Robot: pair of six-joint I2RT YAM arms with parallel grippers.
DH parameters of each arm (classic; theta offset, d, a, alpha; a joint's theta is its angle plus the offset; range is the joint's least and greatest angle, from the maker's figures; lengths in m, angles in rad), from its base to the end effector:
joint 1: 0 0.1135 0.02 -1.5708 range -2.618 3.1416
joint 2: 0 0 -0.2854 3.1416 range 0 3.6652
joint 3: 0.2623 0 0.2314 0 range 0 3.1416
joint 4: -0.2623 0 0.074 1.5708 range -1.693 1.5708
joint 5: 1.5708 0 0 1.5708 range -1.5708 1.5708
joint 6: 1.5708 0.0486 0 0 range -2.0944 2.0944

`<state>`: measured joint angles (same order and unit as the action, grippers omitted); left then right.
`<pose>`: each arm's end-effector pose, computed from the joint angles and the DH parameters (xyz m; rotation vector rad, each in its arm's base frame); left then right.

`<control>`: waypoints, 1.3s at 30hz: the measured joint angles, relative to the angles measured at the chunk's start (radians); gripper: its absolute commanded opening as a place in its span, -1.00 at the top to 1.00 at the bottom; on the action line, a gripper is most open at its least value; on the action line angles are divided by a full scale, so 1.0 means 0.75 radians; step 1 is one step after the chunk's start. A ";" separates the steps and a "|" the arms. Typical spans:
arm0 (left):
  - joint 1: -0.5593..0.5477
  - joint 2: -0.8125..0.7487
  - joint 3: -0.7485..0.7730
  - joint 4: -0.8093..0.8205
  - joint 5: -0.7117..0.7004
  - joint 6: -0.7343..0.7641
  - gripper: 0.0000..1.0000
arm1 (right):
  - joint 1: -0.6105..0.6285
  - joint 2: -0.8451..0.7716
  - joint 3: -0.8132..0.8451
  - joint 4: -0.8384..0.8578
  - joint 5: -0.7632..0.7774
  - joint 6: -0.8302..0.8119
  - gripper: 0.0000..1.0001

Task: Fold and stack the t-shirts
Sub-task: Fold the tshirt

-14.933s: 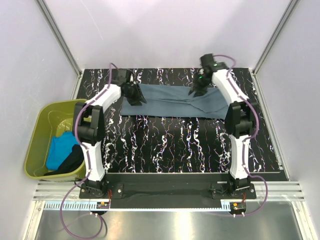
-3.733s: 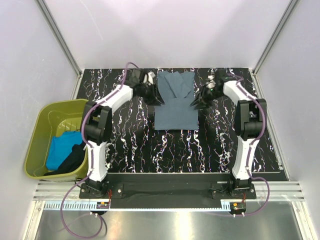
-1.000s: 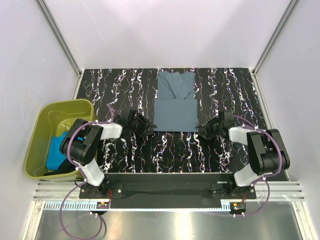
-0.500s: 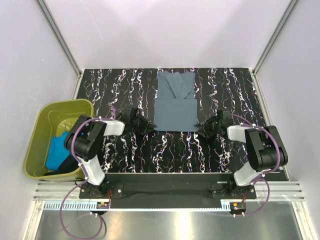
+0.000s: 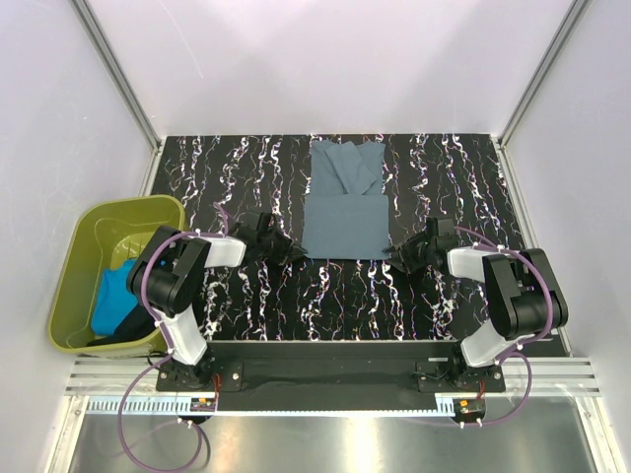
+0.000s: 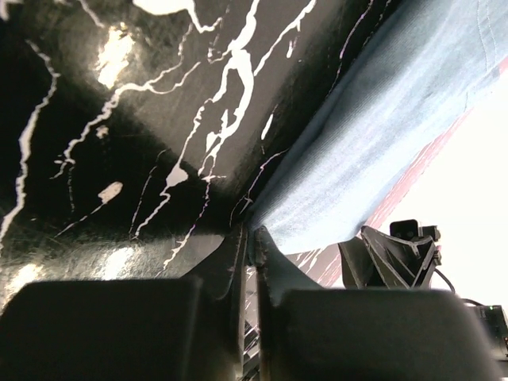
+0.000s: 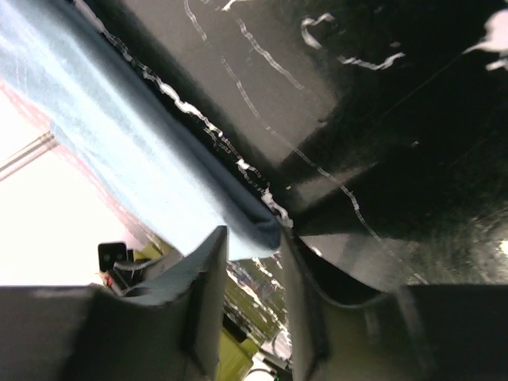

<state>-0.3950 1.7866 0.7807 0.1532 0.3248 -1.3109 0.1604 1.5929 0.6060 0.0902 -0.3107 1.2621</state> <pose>0.2990 -0.1415 0.1452 -1.0482 2.5035 -1.0578 0.2687 0.0585 0.1515 1.2752 2.3565 0.9294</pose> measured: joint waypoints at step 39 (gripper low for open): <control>-0.543 -1.171 -0.419 -0.384 -0.276 -0.153 1.00 | 0.069 -1.411 -0.128 -1.350 0.042 -0.218 1.00</control>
<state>-0.8021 0.9085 0.4667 -0.1349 0.1181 -1.4254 0.2123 0.5343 0.5098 -0.9222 -0.2790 1.0988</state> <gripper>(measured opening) 0.045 0.017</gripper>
